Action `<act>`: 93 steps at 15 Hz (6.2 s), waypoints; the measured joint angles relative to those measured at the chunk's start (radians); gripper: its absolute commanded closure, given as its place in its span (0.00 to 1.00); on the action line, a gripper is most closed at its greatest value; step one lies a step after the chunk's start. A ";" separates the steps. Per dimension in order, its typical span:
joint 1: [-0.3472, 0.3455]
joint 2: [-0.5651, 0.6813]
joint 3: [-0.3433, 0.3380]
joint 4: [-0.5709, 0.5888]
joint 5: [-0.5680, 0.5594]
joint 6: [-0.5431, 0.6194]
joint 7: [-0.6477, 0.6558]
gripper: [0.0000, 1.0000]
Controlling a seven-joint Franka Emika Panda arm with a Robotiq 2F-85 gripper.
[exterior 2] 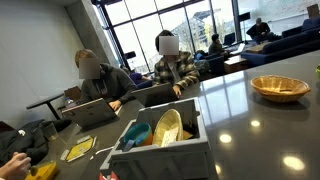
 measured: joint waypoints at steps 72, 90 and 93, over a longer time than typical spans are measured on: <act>0.045 0.066 -0.008 0.030 -0.211 0.161 0.068 0.16; 0.075 0.157 0.051 0.245 -0.614 -0.158 0.224 0.00; 0.099 0.157 0.071 0.266 -0.659 -0.190 0.224 0.00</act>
